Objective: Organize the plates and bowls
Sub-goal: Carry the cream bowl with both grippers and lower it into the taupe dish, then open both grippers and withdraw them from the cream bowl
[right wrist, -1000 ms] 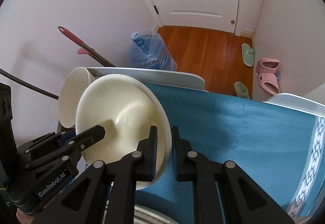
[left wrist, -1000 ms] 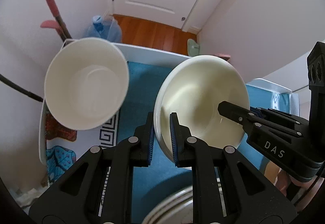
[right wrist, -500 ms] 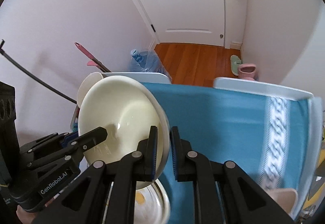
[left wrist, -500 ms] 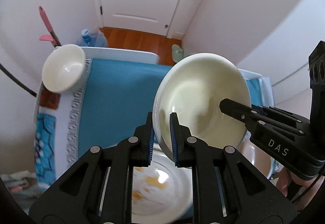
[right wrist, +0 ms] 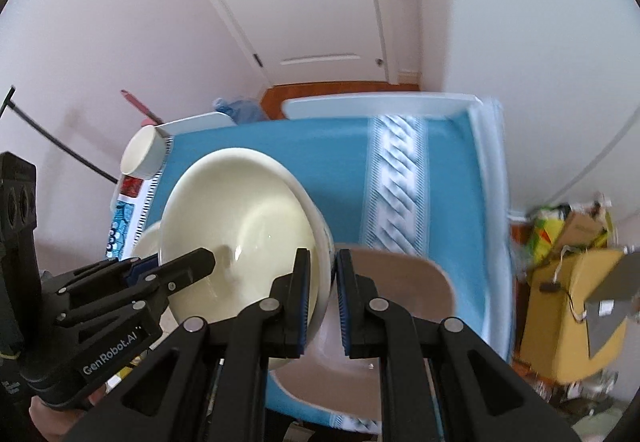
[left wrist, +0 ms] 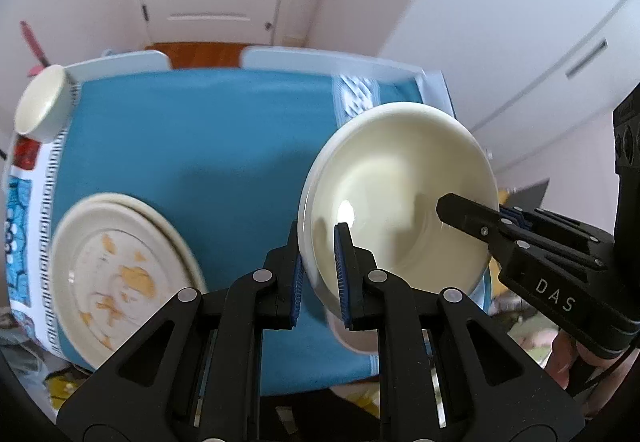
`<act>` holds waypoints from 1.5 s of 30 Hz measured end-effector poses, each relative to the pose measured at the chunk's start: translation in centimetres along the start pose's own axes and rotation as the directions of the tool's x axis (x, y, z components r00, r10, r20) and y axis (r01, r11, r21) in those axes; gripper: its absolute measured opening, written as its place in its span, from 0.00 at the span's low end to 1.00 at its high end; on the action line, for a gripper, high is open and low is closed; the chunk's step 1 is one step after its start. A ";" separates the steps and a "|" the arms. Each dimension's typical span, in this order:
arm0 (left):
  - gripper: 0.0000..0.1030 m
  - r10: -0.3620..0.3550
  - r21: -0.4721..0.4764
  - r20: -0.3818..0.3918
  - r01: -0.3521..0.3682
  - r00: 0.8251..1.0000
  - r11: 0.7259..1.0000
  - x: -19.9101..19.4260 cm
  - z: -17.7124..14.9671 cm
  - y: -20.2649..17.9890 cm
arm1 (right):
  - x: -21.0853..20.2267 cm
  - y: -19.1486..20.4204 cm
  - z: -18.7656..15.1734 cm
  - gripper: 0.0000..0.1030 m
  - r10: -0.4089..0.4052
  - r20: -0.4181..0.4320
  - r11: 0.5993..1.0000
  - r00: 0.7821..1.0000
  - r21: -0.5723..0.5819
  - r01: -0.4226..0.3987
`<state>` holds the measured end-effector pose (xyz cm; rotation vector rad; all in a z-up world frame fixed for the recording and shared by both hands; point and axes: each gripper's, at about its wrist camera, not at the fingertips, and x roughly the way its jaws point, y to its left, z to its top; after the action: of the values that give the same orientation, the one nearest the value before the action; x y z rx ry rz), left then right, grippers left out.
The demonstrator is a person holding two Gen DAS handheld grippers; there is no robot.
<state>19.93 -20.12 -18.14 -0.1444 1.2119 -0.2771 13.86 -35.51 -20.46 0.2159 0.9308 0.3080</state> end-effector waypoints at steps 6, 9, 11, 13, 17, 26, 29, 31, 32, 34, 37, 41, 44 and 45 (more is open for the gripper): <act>0.12 0.008 0.053 -0.073 -0.004 0.997 0.999 3.2 -1.5 -1.9 | 0.9 -3.7 -3.2 0.12 -0.014 -0.053 0.997 0.999 0.077 0.018; 0.12 0.015 0.077 -0.107 -0.007 0.994 0.997 4.7 -2.2 -2.6 | 1.6 -4.9 -4.5 0.12 -0.016 -0.082 0.994 0.997 0.103 0.024; 0.12 0.022 0.089 -0.125 -0.011 0.992 0.996 5.5 -2.4 -2.9 | 2.3 -5.6 -5.2 0.12 -0.016 -0.098 0.992 0.995 0.119 0.027; 0.12 0.031 0.097 -0.136 -0.018 0.990 0.995 6.2 -2.5 -3.1 | 2.9 -6.3 -5.7 0.12 -0.013 -0.114 0.991 0.993 0.132 0.029; 0.12 0.057 0.121 -0.157 -0.038 0.986 0.992 7.8 -2.9 -3.5 | 3.9 -7.1 -6.2 0.12 -0.014 -0.135 0.989 0.991 0.141 0.033; 0.12 0.096 0.145 -0.180 -0.071 0.979 0.987 9.5 -3.0 -3.4 | 5.0 -7.0 -5.8 0.12 -0.052 -0.160 0.994 0.986 0.091 0.067; 0.12 0.109 0.158 -0.183 -0.080 0.977 0.984 9.5 -3.1 -3.6 | 5.2 -6.8 -5.6 0.12 -0.071 -0.176 0.994 0.982 0.069 0.084; 0.12 0.112 0.163 -0.184 -0.082 0.977 0.983 9.6 -3.1 -3.7 | 5.2 -6.7 -5.5 0.12 -0.077 -0.185 0.994 0.980 0.067 0.090; 0.12 0.115 0.165 -0.185 -0.084 0.976 0.983 9.6 -3.1 -3.8 | 5.3 -6.7 -5.5 0.12 -0.077 -0.189 0.993 0.979 0.068 0.091; 0.12 0.123 0.167 -0.193 -0.091 0.973 0.982 9.7 -3.0 -3.8 | 5.4 -6.8 -5.3 0.12 -0.075 -0.207 0.993 0.975 0.076 0.093; 0.14 0.117 0.157 -0.212 -0.085 0.970 0.984 9.9 -2.9 -3.7 | 5.5 -6.8 -5.0 0.12 -0.071 -0.239 0.992 0.969 0.088 0.094; 0.14 0.115 0.156 -0.216 -0.082 0.970 0.984 9.9 -2.7 -3.7 | 5.6 -7.0 -4.8 0.21 -0.036 -0.271 0.989 0.962 0.131 0.074; 0.21 0.115 0.167 -0.200 -0.082 0.973 0.983 9.4 -2.7 -3.8 | 5.0 -7.1 -4.3 0.45 0.025 -0.241 0.987 0.970 0.162 0.015; 0.29 0.111 0.168 -0.199 -0.077 0.974 0.983 9.3 -2.7 -3.9 | 4.9 -7.0 -4.1 0.50 0.036 -0.233 0.985 0.972 0.170 0.004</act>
<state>19.87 -26.37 -26.44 0.0835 1.3936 -0.3104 14.39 -40.13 -28.70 0.3489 1.1925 0.2733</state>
